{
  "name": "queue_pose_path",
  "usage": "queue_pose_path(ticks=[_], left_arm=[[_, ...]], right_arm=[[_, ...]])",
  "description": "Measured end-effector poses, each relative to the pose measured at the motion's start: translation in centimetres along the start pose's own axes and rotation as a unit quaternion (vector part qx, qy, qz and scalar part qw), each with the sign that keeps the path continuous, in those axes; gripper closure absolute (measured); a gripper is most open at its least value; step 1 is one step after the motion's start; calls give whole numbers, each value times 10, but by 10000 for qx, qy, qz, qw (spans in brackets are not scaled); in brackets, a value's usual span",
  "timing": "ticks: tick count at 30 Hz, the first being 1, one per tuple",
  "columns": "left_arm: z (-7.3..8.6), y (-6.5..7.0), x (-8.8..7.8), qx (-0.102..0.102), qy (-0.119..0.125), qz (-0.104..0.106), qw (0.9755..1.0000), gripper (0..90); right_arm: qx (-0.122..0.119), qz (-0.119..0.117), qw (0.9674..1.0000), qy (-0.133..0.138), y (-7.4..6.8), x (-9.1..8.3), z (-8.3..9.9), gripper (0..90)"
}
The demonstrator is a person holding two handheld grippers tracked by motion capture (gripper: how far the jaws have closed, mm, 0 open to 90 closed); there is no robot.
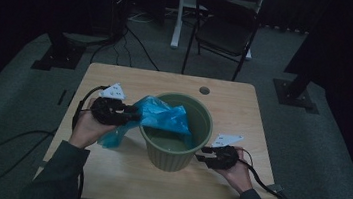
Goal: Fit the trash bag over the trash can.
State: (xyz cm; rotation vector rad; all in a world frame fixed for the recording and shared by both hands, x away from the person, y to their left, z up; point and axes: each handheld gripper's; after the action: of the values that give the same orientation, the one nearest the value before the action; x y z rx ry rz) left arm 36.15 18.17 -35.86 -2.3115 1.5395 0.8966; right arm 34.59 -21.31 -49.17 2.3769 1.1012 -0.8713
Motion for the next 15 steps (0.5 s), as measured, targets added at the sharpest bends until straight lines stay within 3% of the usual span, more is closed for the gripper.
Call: queue_pose_path(ticks=[2, 7, 10, 11, 15], left_arm=[[-1, 0, 0, 29, 35, 4, 10000, 684], [-5, 2, -7, 137, 183, -15, 9997, 813], [-5, 2, -7, 137, 183, -15, 9997, 816], [-9, -2, -10, 55, 190, -132, 9997, 751], [-9, -7, -9, -78, 173, -99, 9998, 657]], right_arm=[[6, 2, 10000, 0, 0, 0, 0, 582], [-29, 41, 10000, -20, 0, 0, 0, 582], [-30, 38, 10000, -19, -1, 0, 0, 582], [-47, 43, 10000, -28, -1, 0, 1, 582], [-63, 49, 10000, -31, -1, 0, 1, 582]])
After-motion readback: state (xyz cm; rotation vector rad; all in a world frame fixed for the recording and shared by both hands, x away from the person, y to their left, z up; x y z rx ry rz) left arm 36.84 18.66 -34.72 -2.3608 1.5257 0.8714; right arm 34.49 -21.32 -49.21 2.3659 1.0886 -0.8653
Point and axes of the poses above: each handheld gripper's, and its own axes: x roughly forward along the jaws, z roughly out of its underside, y roughly to its right, and after that the axes turned 11 degrees about z, right-handed
